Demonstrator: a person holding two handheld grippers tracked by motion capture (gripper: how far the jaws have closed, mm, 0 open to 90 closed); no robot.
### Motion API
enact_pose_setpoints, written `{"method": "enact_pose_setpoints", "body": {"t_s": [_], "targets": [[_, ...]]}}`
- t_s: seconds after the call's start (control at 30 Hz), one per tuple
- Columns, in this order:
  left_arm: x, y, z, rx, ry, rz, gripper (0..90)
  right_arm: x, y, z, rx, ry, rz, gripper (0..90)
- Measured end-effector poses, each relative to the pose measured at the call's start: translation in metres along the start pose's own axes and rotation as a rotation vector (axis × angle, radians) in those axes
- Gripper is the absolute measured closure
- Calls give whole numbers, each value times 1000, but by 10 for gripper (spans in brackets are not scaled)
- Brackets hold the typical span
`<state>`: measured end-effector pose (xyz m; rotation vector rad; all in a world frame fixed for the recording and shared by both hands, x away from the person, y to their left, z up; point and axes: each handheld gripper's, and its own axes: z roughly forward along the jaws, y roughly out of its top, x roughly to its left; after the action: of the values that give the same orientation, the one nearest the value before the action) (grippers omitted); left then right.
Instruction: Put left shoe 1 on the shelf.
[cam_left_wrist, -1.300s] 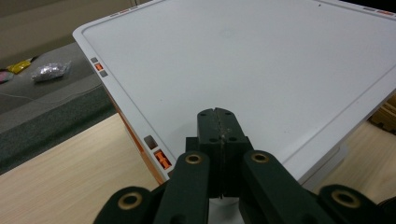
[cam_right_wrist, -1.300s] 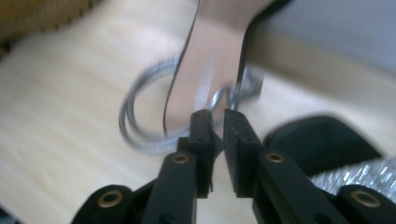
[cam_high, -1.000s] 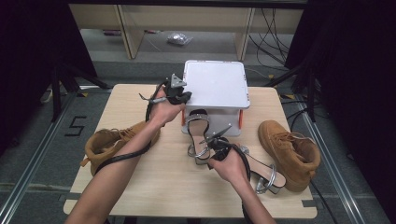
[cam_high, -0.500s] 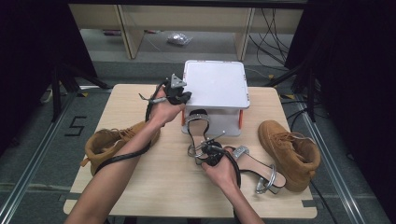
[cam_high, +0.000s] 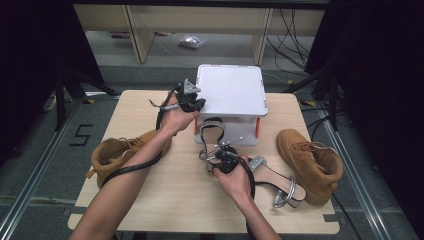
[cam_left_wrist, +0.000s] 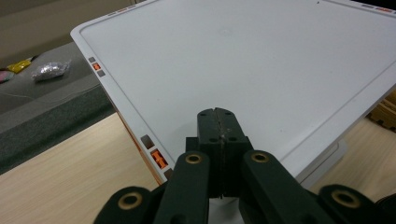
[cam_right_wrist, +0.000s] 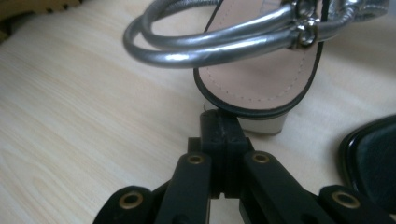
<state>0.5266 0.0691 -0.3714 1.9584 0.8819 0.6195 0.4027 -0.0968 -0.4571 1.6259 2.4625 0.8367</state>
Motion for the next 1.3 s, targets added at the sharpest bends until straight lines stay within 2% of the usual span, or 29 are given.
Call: {"method": "enact_pose_setpoints", "body": {"t_s": [0.1, 0.13, 0.17, 0.2, 0.23, 0.3, 0.43, 0.5, 0.53, 0.6, 0.63, 0.67, 0.8, 0.97, 1.0, 1.07, 1.1, 1.23, 1.3], "targets": [[-1, 0, 0, -5, 0, -9, 900, 2, 4, -1, -5, -11, -10, 900], [0, 0, 0, 1, -1, 0, 900, 1, 7, 0, -11, -10, -39, 900], [-1, 0, 1, -7, 0, -13, 900, 3, 9, 0, 0, -11, -12, 900], [0, 0, 0, 1, 0, -11, 900, 2, 10, 2, -13, -14, -32, 900], [-1, 0, 0, 0, 1, -9, 900, 3, 11, 2, -10, -20, -16, 900], [0, 0, 0, 1, 0, 3, 900, 2, 12, 3, -26, -23, -26, 900], [0, 0, 0, -4, -1, -8, 900, 0, 19, 3, -25, -25, -10, 900], [0, 0, 0, -4, 0, -8, 900, -1, 21, 4, -34, -33, -24, 900], [1, 0, -1, 8, -1, 8, 900, -2, 25, 5, -51, -39, -31, 900], [1, 0, -1, 8, -2, 8, 900, -1, 30, 4, -58, -47, -16, 900], [1, 0, -1, 8, -2, 8, 900, -2, 33, 4, -64, -56, -29, 900], [-1, 0, 1, -7, 0, -13, 900, -4, 35, 5, -74, -61, -35, 900], [0, 0, 1, -7, -1, -13, 900, -6, 43, 6, -91, -69, -28, 900], [0, 0, 1, -7, -2, -13, 900, -6, 47, 7, -87, -72, -23, 900], [0, 0, 1, -6, -2, -13, 900, -7, 49, 9, -104, -82, -38, 900], [1, 0, 0, 3, -7, 0, 900, -7, 50, 10, -108, -86, -30, 900], [1, 0, 0, 4, -6, 0, 900, -8, 51, 10, -116, -89, -40, 900], [0, 0, 0, 4, -5, 1, 900, -7, 54, 12, -130, -108, -32, 900], [1, 0, 0, 4, -6, 1, 900, -9, 58, 14, -148, -125, -47, 900]]}}
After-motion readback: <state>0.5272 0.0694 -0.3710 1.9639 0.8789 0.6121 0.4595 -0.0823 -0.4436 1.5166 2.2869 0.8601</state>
